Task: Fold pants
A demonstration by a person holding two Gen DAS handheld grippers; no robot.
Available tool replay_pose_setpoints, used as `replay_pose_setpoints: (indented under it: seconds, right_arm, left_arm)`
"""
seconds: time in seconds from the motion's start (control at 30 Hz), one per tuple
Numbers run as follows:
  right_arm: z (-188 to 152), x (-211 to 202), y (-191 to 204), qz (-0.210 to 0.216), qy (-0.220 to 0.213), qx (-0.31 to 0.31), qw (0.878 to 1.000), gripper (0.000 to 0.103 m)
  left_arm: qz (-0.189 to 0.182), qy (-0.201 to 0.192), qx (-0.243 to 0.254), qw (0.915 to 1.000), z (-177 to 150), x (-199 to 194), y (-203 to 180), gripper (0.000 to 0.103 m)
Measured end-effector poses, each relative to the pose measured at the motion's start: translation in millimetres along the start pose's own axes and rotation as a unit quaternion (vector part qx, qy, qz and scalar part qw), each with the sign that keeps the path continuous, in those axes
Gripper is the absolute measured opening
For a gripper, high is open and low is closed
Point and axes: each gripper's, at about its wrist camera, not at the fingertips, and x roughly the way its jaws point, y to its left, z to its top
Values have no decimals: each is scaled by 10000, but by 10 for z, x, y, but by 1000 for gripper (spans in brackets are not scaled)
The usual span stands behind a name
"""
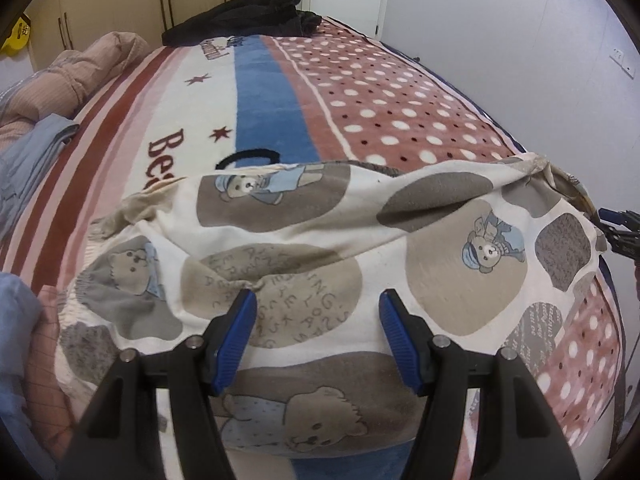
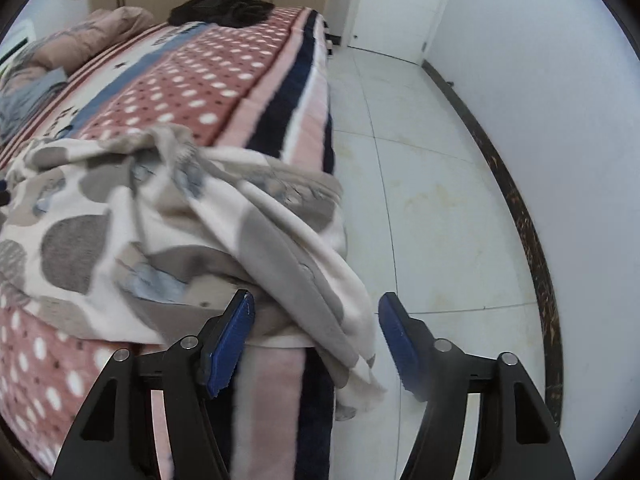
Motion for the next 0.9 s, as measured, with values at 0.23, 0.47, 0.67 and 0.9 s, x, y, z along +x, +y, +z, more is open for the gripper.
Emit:
replay_pose_setpoints:
  seconds: [0.23,0.47,0.67,0.9]
  right_arm:
    - [174,129,-259,-282,-378,546,9974,5]
    - [559,370,-470,-337,-218,606,9974,3]
    - [683,639,-422,-524,63,358,9980,10]
    - [671,174,-347,-40,-403,666,9970,30]
  left_arm:
    - [125,5,-5,9999,52,63,24,60]
    - [201,17,-153,9997,136,226,125,60]
    - [268,-72,-277,9992,224,266,208,60]
    - [177,-307,-325,9988,287,75,283,60]
